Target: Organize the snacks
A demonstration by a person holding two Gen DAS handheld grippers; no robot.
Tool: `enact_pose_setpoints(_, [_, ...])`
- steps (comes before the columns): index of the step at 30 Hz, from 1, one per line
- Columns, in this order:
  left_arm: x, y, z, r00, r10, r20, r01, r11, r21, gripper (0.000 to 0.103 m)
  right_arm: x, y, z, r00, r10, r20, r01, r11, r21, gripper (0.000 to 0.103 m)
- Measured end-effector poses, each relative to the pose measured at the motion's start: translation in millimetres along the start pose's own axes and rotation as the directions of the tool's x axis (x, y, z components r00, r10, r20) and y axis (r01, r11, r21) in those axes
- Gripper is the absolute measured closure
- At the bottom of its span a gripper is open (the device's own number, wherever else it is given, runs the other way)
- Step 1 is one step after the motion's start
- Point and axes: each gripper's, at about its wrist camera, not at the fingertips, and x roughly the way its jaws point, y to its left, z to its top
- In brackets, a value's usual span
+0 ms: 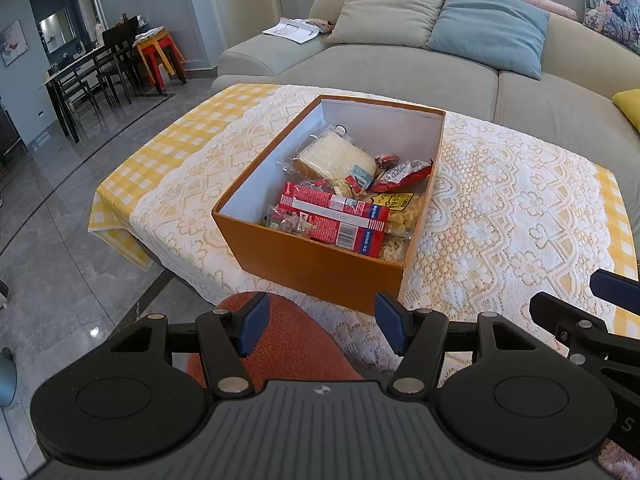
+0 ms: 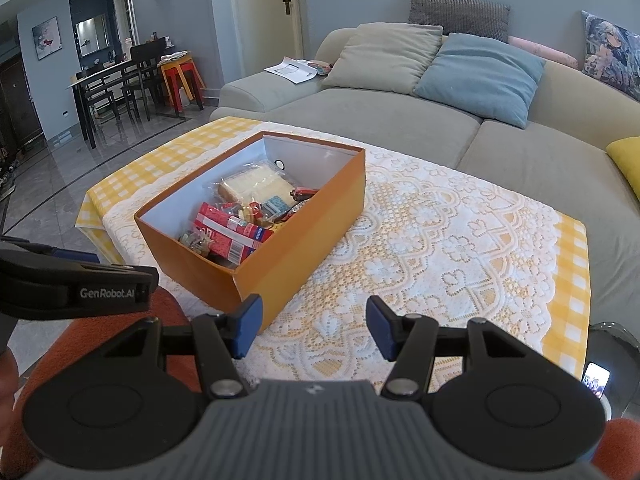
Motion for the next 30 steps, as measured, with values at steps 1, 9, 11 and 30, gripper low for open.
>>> enact_pose_setpoints(1, [0.0,0.0,0.1,1.0,0.0,0.001,0.0,1.0,0.0,0.032,-0.1,-0.2,0.2,1.0,-0.001,0.001,0.001,1.0,-0.001,0.047])
enact_pose_setpoints(9, [-4.6,0.7,1.8,1.0,0.003,0.02,-0.003,1.0,0.002,0.032,-3.0,0.9,-0.6,1.0,-0.009,0.007,0.009,1.0,-0.001,0.047])
enact_pose_setpoints(11, [-6.1,0.3,2.2,1.0,0.004,0.024,-0.004,1.0,0.001,0.032,-4.5,0.2,-0.5,1.0,-0.012,0.012,0.012,1.0,0.002,0.047])
enact_pose_setpoints(30, [-10.9,0.5,4.1,0.999,-0.018,0.043,0.018,1.0,-0.001,0.032,-4.8,-0.8,-1.2,1.0,-0.023,0.003,0.023,1.0,0.022,0.041])
